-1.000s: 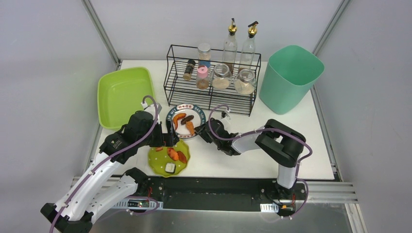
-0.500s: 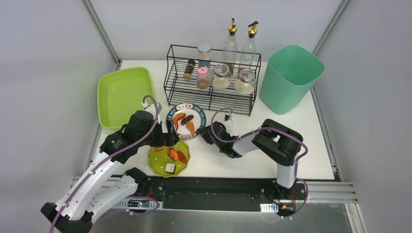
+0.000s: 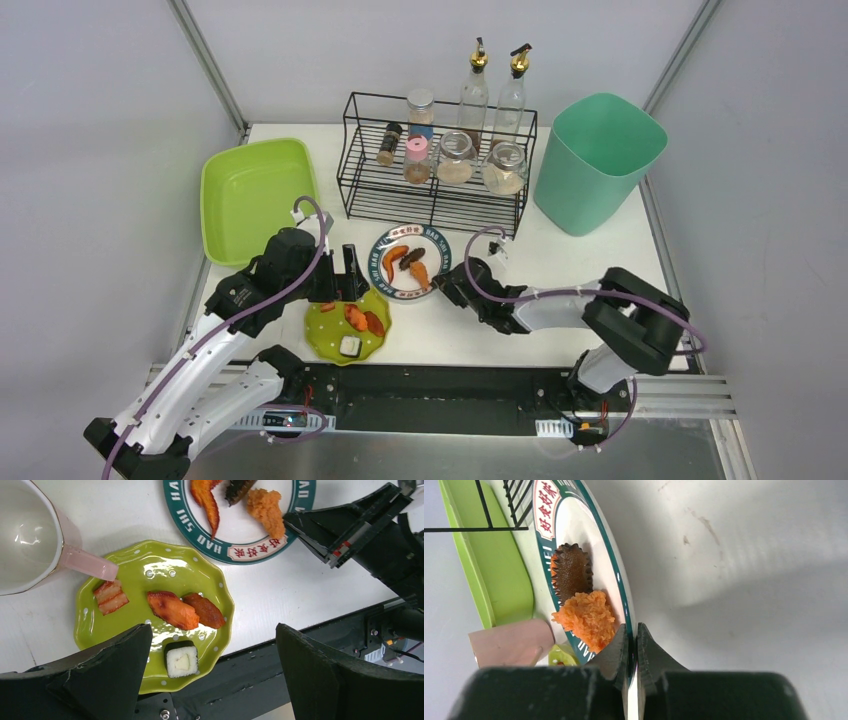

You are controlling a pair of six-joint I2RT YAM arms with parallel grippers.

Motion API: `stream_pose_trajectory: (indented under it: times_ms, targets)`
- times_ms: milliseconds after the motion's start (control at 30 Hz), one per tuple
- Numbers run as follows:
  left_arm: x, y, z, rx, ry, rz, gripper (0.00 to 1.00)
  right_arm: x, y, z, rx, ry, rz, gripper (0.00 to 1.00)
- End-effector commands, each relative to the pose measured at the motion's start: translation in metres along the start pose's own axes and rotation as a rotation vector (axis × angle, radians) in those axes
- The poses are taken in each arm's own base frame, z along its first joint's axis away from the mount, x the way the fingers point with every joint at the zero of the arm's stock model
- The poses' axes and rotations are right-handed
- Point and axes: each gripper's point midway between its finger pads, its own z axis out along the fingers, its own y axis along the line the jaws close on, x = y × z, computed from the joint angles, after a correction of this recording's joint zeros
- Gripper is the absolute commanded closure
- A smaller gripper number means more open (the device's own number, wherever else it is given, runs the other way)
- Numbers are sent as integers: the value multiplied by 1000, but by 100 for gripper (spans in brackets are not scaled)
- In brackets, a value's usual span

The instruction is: Clear the kitchen counter

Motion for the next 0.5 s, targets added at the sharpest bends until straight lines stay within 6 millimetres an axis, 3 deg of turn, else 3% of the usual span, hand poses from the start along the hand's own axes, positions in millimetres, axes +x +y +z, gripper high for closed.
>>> stream_pose_trajectory:
  times_ms: [0, 467]
  targets:
    - [-3, 4, 1, -16, -25, 12, 1, -17, 6, -27, -15, -25, -7, 100]
    - [-3, 6, 2, -27, -29, 7, 1, -55, 20, -122, -165, -34, 20, 100]
